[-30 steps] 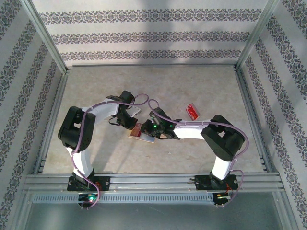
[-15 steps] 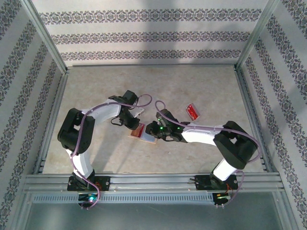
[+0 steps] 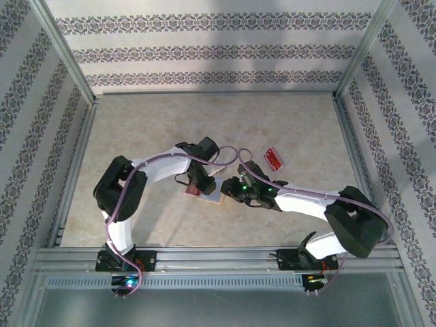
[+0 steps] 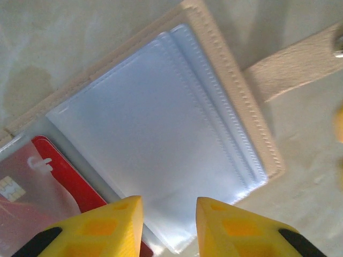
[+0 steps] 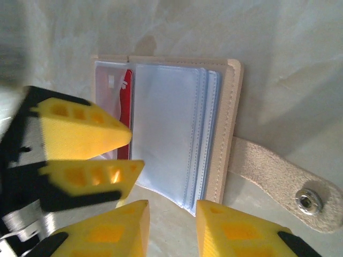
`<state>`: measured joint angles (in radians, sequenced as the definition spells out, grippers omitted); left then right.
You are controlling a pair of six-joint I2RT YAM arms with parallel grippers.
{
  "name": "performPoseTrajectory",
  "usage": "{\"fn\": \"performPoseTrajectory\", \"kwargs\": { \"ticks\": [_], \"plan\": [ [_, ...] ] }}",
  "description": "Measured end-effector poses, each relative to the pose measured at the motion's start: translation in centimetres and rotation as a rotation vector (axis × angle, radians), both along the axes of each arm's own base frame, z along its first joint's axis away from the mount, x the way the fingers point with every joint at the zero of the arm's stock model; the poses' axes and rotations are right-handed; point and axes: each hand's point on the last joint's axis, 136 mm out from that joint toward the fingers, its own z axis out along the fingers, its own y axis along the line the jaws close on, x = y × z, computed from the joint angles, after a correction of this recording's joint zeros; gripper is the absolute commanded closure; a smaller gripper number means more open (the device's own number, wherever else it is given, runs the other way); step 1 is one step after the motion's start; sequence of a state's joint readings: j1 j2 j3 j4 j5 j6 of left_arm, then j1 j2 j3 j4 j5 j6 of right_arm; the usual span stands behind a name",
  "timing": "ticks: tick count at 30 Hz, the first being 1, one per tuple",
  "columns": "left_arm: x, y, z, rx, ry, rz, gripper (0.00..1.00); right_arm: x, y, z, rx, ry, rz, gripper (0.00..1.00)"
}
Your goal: Put the credit cards into the card holder
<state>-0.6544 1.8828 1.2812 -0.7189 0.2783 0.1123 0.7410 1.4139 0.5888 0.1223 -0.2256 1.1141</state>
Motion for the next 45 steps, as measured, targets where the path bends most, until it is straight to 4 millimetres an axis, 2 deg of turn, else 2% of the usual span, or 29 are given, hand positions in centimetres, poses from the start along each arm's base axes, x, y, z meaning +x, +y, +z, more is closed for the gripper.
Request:
{"fn": "performPoseTrajectory", "kwargs": {
  "ticks": [5, 10, 18, 28, 38, 45],
  "plan": [
    [0.1, 0.3, -1.3, 0.037, 0.014, 0.011, 0.67, -0.1, -0.5, -0.1, -0.003, -0.002, -0.010, 0.69],
    [0.0, 0.2, -1.4, 0.050, 0.007, 0.006, 0.69, -0.3, -0.7, -0.4, -0.008, 0.003, -0.010, 0.69],
    [0.3, 0.6, -1.6, 0.072, -0.008, 0.013, 0.86, -0.2, -0.5, -0.5, -0.005, 0.005, -0.007, 0.69],
    [0.4, 0.6, -1.6, 0.076, -0.012, 0.013, 0.86, -0.2, 0.2, -1.4, 0.008, 0.025, 0.015, 0.71],
    [0.4, 0.6, -1.6, 0.073, -0.010, 0.013, 0.86, 1.0, 2.6, -1.8, 0.085, 0.031, 0.033, 0.74],
    [0.4, 0.6, -1.6, 0.067, -0.007, 0.016, 0.86, 1.6, 3.4, -2.1, 0.135, 0.046, 0.004, 0.74]
  ]
}}
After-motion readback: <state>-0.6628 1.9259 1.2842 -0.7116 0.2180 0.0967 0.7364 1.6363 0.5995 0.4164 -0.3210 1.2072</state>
